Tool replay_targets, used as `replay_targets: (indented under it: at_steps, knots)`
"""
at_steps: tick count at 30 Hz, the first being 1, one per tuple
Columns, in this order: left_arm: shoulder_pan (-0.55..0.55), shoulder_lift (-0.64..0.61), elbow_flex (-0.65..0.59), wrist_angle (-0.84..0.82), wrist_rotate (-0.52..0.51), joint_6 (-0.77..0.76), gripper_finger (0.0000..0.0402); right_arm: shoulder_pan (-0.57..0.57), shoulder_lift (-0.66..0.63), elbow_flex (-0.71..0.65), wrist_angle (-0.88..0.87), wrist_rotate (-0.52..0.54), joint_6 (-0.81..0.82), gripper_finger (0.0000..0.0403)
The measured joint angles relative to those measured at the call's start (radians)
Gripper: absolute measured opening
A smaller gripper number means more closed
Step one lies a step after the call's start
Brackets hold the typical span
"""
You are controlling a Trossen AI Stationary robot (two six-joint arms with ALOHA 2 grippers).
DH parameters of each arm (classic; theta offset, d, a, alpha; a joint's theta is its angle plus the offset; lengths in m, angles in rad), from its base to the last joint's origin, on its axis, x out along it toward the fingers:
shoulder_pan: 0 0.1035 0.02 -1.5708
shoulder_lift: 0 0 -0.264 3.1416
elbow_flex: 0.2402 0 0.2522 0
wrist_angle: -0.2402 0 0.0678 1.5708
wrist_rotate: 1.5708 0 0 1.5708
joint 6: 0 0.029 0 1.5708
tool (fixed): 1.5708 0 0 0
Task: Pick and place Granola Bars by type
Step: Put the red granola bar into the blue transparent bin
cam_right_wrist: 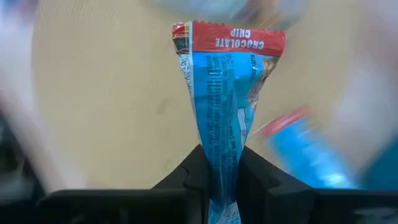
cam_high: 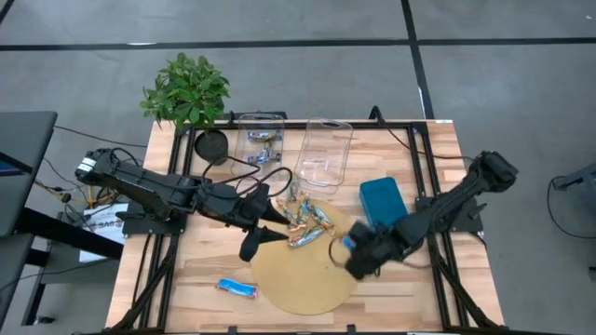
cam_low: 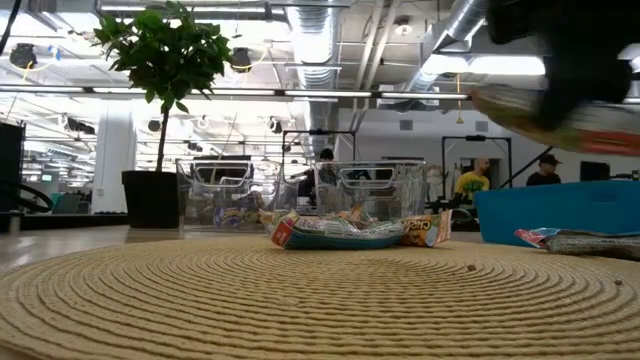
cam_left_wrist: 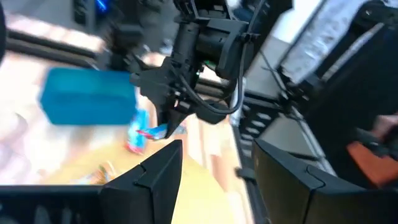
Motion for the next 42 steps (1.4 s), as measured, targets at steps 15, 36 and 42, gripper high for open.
replay_targets:
  at_steps: [15, 36, 42]
  knots:
    - [0.021, 0.000, 0.000, 0.092, -0.066, 0.116, 0.0185, -0.231, -0.127, 0.000, -0.574, 0.075, 0.145, 0.0043]
    - [0.021, 0.000, 0.000, -0.015, -0.174, 0.079, 0.0185, -0.328, -0.127, 0.002, -0.562, 0.075, 0.063, 0.0196]
    - [0.020, 0.000, 0.000, -0.093, -0.174, 0.023, 0.0185, -0.270, -0.151, 0.006, -0.330, 0.032, -0.092, 0.0213]
